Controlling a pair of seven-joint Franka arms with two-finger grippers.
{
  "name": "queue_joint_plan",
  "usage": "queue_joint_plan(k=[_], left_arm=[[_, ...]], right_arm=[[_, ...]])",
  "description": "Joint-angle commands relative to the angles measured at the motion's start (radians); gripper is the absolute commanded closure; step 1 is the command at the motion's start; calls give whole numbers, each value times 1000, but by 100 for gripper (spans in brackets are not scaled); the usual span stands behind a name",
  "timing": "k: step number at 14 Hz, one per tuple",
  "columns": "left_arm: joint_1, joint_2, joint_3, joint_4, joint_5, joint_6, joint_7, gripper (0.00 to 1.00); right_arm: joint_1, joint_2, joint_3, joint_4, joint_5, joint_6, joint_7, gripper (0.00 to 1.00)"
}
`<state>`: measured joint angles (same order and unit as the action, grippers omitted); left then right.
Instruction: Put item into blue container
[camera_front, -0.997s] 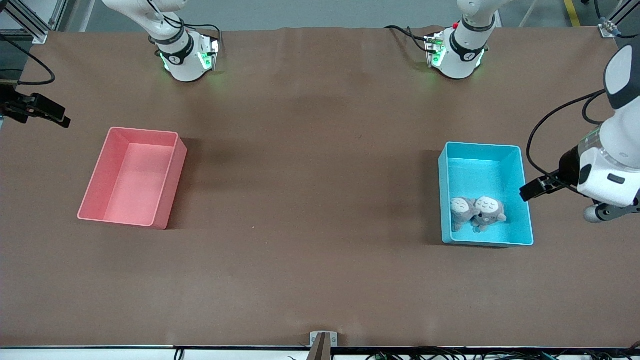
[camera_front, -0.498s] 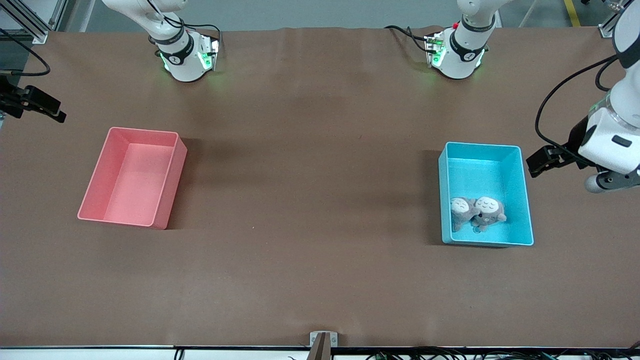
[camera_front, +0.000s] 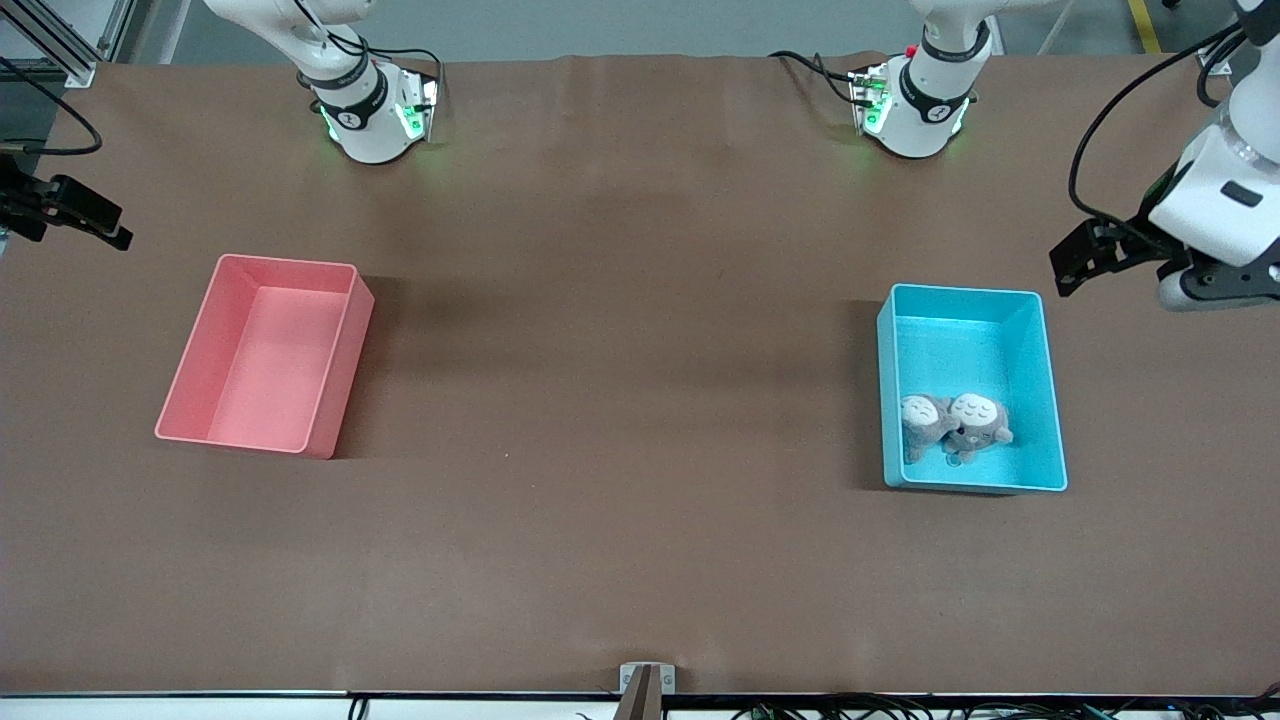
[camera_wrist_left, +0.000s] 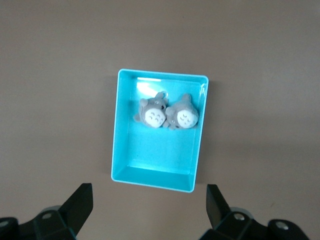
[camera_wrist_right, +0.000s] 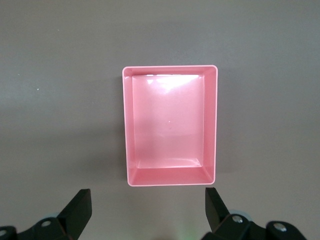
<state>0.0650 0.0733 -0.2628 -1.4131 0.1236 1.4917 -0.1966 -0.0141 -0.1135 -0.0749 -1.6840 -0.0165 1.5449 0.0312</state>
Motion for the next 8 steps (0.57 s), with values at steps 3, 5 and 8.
queue_joint_plan(k=[3, 5, 8], left_arm=[[-126, -101, 198, -95, -74, -18, 123, 0], [-148, -102, 231, -95, -73, -15, 137, 0], [-87, -102, 168, -95, -78, -18, 140, 0]], right_arm=[[0, -28, 4, -31, 13, -2, -20, 0], [0, -28, 4, -31, 30, -3, -33, 0], [2, -28, 4, -31, 52, -6, -36, 0]])
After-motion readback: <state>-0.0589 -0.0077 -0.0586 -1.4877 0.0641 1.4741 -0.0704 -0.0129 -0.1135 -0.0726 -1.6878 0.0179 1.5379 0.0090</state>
